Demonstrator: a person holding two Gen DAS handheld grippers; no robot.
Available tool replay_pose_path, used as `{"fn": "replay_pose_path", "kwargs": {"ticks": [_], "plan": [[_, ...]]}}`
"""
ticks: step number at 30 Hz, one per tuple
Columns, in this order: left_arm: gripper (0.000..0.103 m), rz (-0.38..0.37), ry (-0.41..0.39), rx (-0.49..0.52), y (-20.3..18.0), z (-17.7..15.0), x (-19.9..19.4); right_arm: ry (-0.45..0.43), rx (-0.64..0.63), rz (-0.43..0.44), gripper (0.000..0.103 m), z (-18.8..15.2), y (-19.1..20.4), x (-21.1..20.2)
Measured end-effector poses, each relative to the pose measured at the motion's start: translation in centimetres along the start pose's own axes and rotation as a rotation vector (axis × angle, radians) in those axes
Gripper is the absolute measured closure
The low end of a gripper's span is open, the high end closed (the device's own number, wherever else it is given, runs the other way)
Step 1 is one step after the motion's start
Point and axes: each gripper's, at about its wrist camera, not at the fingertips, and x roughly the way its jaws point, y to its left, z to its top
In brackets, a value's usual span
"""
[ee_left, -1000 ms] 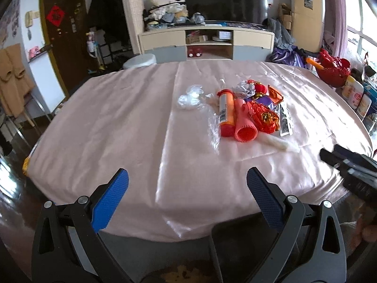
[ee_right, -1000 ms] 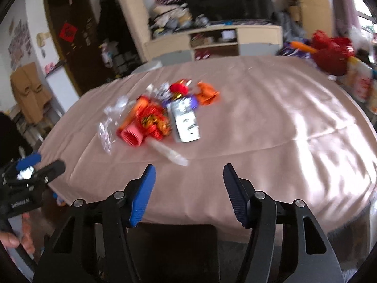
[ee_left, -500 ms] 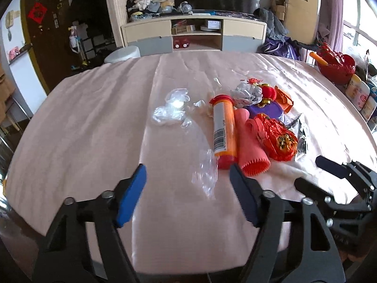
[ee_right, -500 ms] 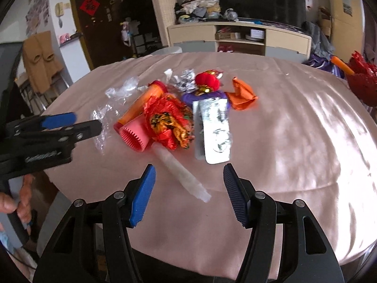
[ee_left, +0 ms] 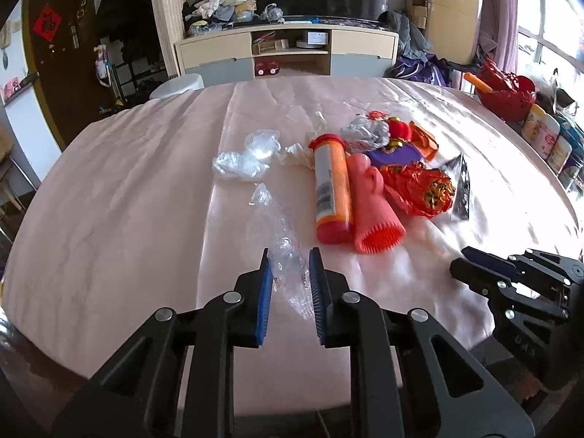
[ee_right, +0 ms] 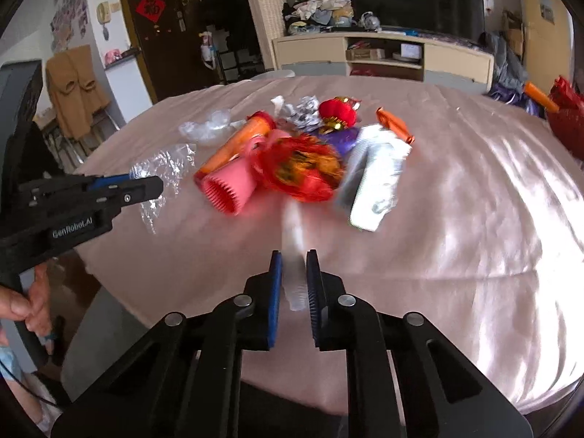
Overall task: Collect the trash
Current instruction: 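Grasp the clear plastic wrapper with the left tool while the right tool grasps the white straw, then lower both tools into the black bin and open them to drop the wrapper and straw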
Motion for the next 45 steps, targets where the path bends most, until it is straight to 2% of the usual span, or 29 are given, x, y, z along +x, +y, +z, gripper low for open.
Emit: {"fn": "replay_pose_path", "kwargs": {"ticks": [11, 19, 27, 32, 39, 45], "plan": [[0.087, -0.044, -0.009, -0.016, -1.4, -4.8, -5.4, 0.022, 0.003, 0.073, 0.088, -3.6, 2.1, -3.7], [0.087, -0.124, -0.001, -0.006, -3.4, -9.8, -8.1, 0.021, 0.014, 0.081, 0.088, -6.8, 3.2, -6.8], [0.087, -0.180, 0.098, -0.005, -5.8, -15.0, -6.1, 0.111, 0.030, 0.036, 0.088, -10.3, 2.7, -5.9], [0.087, -0.201, 0.164, 0.004, -7.2, -17.5, -4.6, 0.179, 0.087, 0.016, 0.088, -12.5, 1.2, -4.5], [0.087, -0.206, 0.238, 0.017, -8.5, -19.2, -2.6, 0.220, 0.111, 0.002, 0.088, -13.5, 1.0, -3.6], [0.085, -0.218, 0.268, 0.032, -9.1, -20.0, -1.8, 0.225, 0.118, -0.011, 0.086, -13.7, 1.0, -3.4]]}}
